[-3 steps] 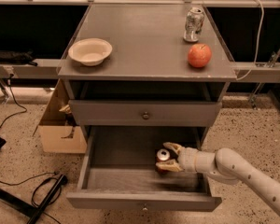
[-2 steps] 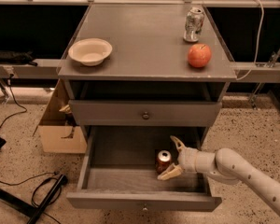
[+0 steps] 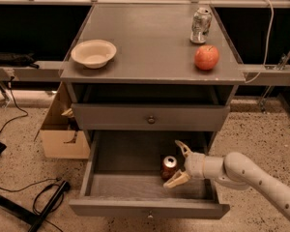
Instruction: Place coke can into middle drawer
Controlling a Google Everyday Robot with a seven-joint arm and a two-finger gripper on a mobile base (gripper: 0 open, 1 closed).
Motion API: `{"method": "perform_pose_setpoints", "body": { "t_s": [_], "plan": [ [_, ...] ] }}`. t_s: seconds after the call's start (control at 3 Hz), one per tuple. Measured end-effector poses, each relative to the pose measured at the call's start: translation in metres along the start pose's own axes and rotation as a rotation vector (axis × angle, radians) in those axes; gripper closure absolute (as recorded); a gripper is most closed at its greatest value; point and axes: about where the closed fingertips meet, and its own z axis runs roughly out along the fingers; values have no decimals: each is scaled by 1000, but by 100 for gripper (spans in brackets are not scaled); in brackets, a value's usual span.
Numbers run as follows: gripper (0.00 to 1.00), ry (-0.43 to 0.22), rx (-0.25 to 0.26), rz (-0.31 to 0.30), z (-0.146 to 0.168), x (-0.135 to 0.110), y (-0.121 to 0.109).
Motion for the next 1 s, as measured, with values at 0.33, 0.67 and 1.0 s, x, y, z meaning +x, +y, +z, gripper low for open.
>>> {"method": "perform_pose_setpoints", "body": {
  "t_s": [0.33, 0.67, 1.0],
  "plan": [
    [0, -4, -62, -73, -20, -36, 14],
    [0, 72, -169, -147, -54, -68, 54],
    [0, 267, -312, -176, -83, -101, 129]
  ]
}}
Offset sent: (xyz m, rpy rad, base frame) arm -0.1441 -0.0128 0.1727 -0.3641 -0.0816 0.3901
